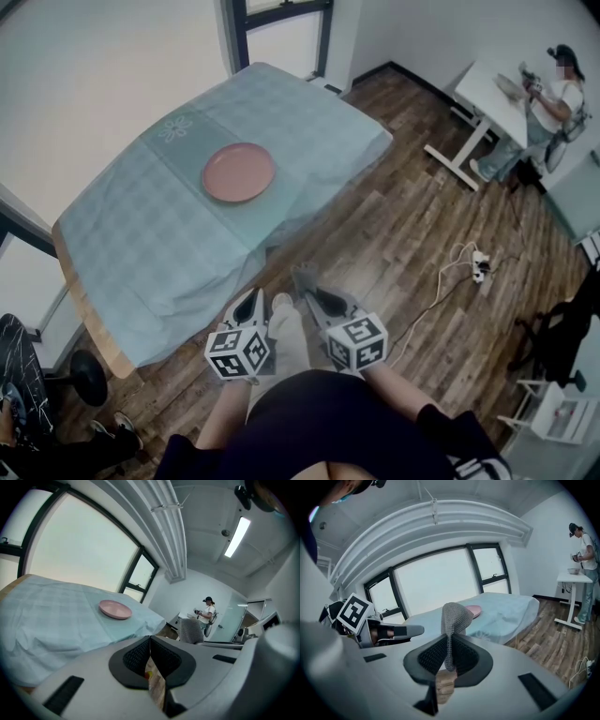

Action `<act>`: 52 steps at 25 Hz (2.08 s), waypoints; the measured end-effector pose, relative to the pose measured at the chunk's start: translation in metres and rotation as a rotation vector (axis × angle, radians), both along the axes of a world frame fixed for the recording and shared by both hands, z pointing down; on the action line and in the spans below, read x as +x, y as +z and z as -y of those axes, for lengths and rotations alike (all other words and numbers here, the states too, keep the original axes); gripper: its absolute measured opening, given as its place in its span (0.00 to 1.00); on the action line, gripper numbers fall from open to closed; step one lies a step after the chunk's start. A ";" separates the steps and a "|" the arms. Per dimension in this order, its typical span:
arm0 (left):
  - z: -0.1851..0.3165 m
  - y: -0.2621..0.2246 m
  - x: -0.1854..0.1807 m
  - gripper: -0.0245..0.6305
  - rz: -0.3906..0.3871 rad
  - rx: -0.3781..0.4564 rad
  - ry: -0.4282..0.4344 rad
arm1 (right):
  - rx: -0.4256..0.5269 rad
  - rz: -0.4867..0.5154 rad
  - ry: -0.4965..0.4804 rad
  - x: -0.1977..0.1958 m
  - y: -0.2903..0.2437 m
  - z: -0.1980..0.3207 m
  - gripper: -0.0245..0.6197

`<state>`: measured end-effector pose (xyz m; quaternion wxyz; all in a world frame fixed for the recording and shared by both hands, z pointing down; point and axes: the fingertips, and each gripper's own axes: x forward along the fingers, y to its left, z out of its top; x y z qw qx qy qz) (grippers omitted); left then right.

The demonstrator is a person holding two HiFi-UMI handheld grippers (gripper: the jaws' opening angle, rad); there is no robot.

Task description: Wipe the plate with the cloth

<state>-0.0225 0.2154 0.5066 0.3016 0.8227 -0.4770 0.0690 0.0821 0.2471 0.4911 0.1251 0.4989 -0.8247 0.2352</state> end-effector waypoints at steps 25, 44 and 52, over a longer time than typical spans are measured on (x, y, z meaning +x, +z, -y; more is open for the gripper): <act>0.211 0.009 -0.008 0.06 0.019 -0.062 -0.034 | 0.006 -0.028 -0.039 -0.004 -0.009 0.223 0.09; 0.299 0.037 -0.055 0.06 0.034 -0.117 -0.117 | -0.001 -0.053 -0.095 -0.038 0.004 0.318 0.09; 0.313 0.053 -0.073 0.06 0.034 -0.155 -0.178 | -0.005 -0.074 -0.142 -0.049 0.007 0.333 0.09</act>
